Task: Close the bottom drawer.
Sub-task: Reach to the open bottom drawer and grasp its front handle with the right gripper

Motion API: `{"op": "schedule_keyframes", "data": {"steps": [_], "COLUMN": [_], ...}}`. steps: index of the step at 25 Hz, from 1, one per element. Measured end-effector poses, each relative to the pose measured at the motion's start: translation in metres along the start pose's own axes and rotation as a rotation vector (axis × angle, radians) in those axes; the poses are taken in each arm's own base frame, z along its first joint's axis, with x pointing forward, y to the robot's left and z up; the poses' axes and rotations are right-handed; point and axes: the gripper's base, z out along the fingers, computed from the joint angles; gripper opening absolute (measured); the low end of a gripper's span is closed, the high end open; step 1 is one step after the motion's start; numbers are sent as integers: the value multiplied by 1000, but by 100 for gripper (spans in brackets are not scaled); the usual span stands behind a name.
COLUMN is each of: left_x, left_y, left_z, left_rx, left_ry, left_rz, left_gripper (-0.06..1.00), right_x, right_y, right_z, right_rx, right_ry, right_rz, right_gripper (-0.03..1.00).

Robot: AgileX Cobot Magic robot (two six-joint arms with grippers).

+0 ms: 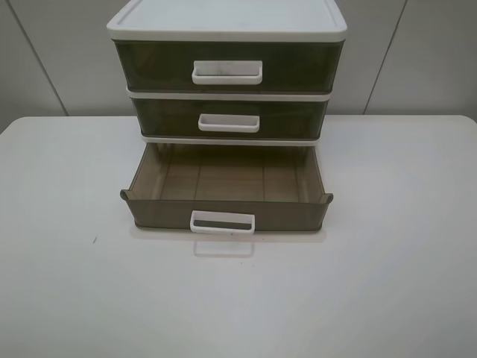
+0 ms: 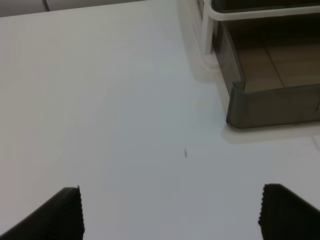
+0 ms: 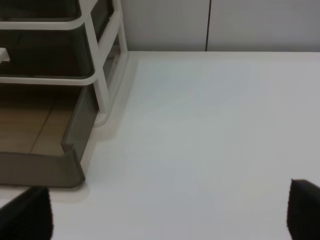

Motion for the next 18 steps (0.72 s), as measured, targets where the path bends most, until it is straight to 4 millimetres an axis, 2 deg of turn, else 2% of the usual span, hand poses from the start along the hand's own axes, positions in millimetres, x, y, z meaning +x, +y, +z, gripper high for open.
{"op": "schedule_keyframes", "data": {"steps": [18], "left_x": [0], "left_y": [0], "left_z": [0], "left_rx": [0], "left_ry": [0], "left_rz": [0], "left_gripper": [72], "right_x": [0], "right_y": [0], "right_z": [0], "right_rx": [0], "right_ry": [0], "right_rz": [0], "right_gripper": [82]}}
